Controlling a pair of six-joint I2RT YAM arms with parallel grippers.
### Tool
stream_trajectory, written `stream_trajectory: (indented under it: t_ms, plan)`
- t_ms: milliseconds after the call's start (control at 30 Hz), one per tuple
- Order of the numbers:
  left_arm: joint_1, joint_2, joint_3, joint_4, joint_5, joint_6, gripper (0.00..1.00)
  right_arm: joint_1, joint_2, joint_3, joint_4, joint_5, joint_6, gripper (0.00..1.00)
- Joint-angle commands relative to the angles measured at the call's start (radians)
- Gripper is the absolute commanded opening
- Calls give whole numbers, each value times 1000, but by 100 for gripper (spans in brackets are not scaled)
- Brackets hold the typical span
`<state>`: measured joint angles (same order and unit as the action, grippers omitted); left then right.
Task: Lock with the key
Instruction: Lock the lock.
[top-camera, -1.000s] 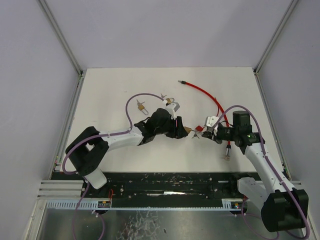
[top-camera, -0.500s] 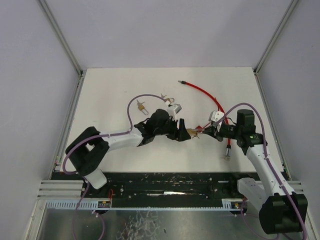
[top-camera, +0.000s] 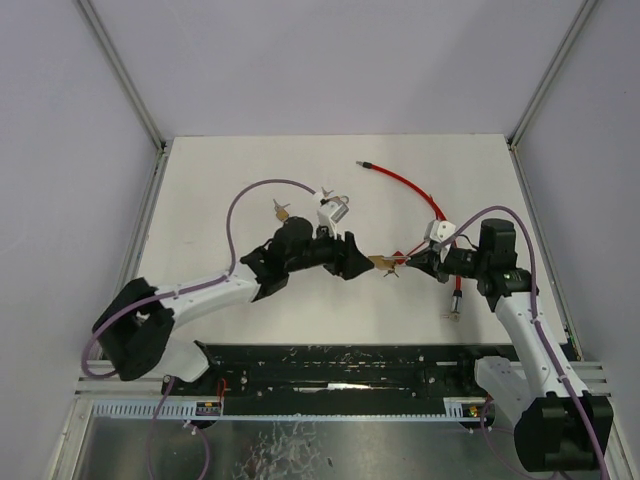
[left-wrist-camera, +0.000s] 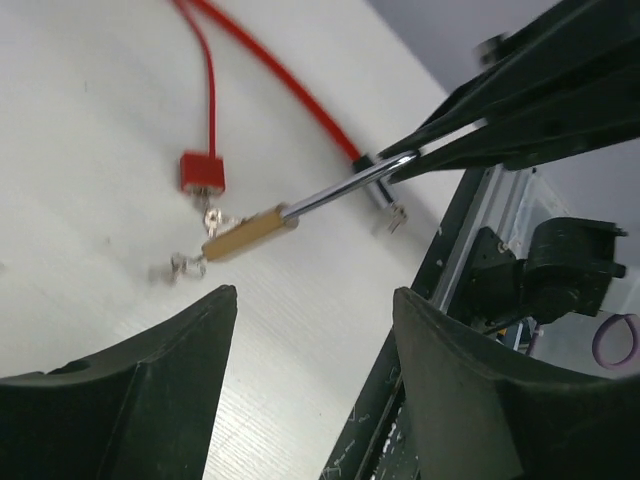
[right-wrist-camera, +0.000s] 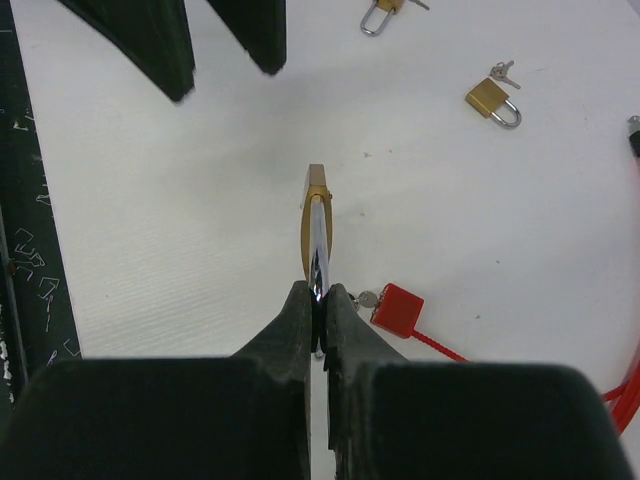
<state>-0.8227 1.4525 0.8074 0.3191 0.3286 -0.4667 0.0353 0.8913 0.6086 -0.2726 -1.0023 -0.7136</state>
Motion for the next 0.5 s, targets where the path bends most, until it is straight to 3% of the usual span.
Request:
stream_trajectory:
  t_ms: [0, 167, 200, 267, 333, 467]
  plan:
    - [8, -139, -58, 201, -28, 129, 63, -20, -37, 70, 36, -121, 4, 0]
    - [8, -276, -194, 458, -21, 214, 64, -47, -49, 93, -22, -179, -20, 0]
    - [7, -319, -279, 661, -9, 286, 70, -64, -61, 100, -33, -209, -13, 0]
    - [7, -330, -342, 774, -4, 329, 89, -80, -75, 103, -39, -227, -9, 0]
    - [10, -328, -376, 828, 3, 350, 100, -93, -83, 110, -45, -245, 1, 0]
    - [35, -261, -358, 848, 139, 329, 100, -125, -87, 147, -95, -276, 4, 0]
